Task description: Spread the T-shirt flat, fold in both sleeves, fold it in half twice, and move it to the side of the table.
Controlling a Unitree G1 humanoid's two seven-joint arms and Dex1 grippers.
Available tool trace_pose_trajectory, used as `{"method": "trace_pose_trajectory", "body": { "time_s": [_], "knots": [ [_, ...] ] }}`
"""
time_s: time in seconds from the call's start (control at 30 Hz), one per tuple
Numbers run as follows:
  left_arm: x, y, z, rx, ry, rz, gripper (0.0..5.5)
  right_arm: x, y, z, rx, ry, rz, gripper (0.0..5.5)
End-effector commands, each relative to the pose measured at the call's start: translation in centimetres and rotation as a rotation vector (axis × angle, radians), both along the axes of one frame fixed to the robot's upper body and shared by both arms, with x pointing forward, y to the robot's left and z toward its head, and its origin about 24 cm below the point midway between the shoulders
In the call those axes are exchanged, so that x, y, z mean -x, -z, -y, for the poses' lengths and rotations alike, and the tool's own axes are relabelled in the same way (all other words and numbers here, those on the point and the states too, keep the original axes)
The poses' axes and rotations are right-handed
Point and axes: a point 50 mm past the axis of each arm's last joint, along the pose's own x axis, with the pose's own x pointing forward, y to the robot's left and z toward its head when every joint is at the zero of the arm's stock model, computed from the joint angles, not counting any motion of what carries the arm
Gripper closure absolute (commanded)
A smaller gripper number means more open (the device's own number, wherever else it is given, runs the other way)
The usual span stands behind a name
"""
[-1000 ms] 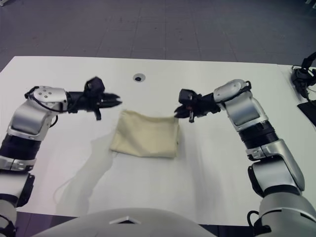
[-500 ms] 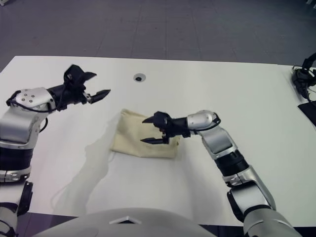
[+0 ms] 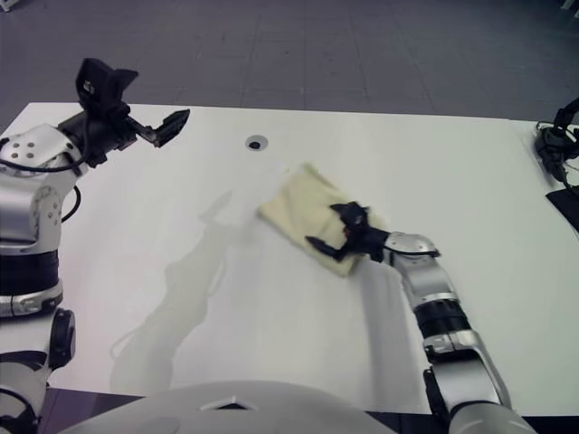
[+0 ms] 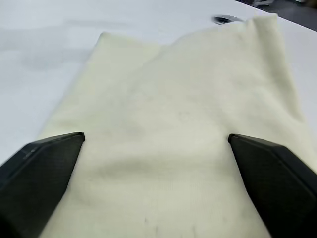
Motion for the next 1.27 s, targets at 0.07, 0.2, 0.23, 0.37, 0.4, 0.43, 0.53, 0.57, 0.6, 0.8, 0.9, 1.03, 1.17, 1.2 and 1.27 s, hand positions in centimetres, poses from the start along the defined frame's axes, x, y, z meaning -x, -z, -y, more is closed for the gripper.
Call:
{"method": "trace_pose_trajectory", "body": {
  "time_s": [0.07,0.2,0.23,0.37,0.4,0.43,0.53,0.57,0.6,0.8,0.9,1.03,1.17,1.2,1.27],
  "knots": [
    [2.9,3.3,1.3,0.201,-0.232,-0.043,0.10,10.5,7.2,8.3,0.126,0.662,-0.474,0.11],
    [3.8,4.5,2.2,0.286,-0.339,-0.072,0.10,12.0,7.4,9.0,0.186,0.776,-0.503,0.11],
    [3.9,4.6,2.2,0.292,-0.354,-0.076,0.10,11.6,6.9,9.1,0.179,0.778,-0.483,0.11],
    [3.9,4.3,1.5,0.295,-0.424,-0.058,0.10,4.5,-2.8,7.8,0.112,0.769,-0.061,0.11],
    [3.9,4.1,1.1,0.300,-0.447,-0.048,0.10,2.7,-6.6,6.6,0.083,0.746,0.079,0.11],
    [4.0,3.8,0.8,0.306,-0.479,-0.035,0.10,1.1,-10.2,5.0,0.050,0.722,0.208,0.11],
    [3.3,4.2,1.0,0.287,-0.501,-0.032,0.10,-1.8,-15.4,-0.8,-0.112,0.645,0.400,0.11],
    [3.0,4.9,1.1,0.261,-0.507,-0.046,0.10,-2.5,-14.9,-2.5,-0.158,0.641,0.388,0.11],
    [2.4,5.6,1.2,0.243,-0.517,-0.058,0.10,-3.1,-13.7,-3.7,-0.170,0.654,0.364,0.11],
    [0.5,8.6,2.0,0.275,-0.499,-0.118,0.10,-4.2,-8.0,-5.6,-0.156,0.745,0.265,0.11],
    [0.0,9.3,2.4,0.276,-0.475,-0.116,0.10,-4.3,-7.1,-5.8,-0.138,0.735,0.254,0.11],
    [-0.4,9.6,3.1,0.265,-0.447,-0.113,0.10,-4.4,-6.4,-5.7,-0.120,0.726,0.244,0.11],
    [-0.2,9.6,3.1,0.272,-0.456,-0.102,0.10,-4.6,-6.3,-5.9,-0.109,0.711,0.243,0.11],
    [-0.2,9.6,3.1,0.272,-0.458,-0.100,0.10,-4.6,-6.3,-5.9,-0.109,0.709,0.243,0.11],
    [-0.2,9.5,2.9,0.267,-0.463,-0.096,0.10,-4.6,-6.3,-5.9,-0.106,0.708,0.244,0.11]
  ]
}}
